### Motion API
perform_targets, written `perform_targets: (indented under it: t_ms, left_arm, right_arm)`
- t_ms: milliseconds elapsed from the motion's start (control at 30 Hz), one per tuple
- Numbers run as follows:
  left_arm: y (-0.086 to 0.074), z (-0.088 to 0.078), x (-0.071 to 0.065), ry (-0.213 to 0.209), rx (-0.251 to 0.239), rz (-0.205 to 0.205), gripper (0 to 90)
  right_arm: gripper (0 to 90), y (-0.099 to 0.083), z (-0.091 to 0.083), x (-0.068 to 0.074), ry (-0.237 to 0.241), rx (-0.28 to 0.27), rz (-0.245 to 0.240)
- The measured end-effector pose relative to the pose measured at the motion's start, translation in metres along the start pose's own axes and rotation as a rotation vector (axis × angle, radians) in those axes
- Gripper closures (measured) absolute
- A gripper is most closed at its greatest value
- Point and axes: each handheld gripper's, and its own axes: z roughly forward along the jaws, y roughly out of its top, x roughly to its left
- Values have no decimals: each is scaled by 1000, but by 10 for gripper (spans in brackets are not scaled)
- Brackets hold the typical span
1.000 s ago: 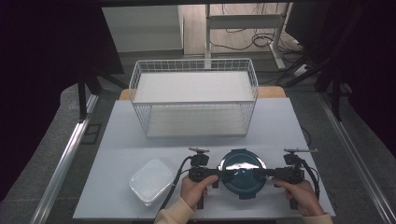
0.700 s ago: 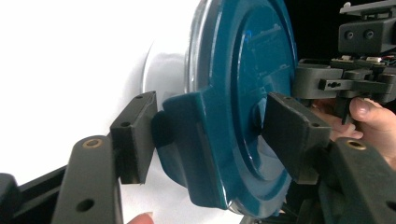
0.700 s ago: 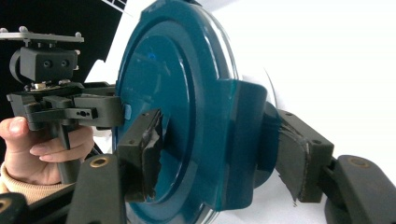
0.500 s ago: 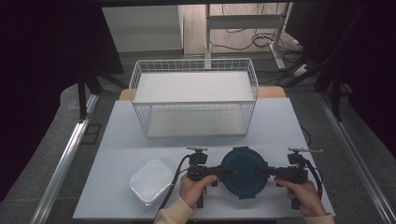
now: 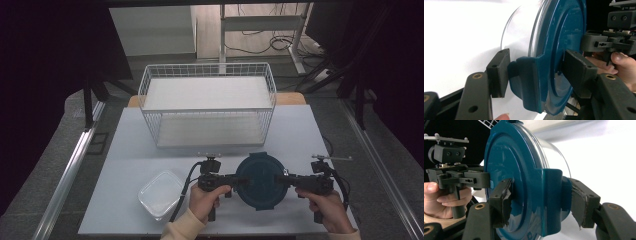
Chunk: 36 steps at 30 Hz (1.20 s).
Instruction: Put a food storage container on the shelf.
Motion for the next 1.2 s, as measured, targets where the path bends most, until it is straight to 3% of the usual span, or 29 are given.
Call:
perform_targets:
  t_ms: [333, 767, 867, 1200]
  left_arm:
    - [11, -23, -13, 9, -18, 29, 406]
    - [32, -55, -28, 52, -16, 80, 407]
    - [38, -64, -28, 64, -23, 94, 407]
    - [57, -107, -14, 85, -49, 85, 407]
  right_arm:
    - [395, 12, -5, 24, 7, -30, -56]
    - [396, 27, -2, 48, 49, -63, -80]
    - [397, 32, 2, 53, 61, -73, -82]
    - [400, 62, 34, 84, 91, -58, -120]
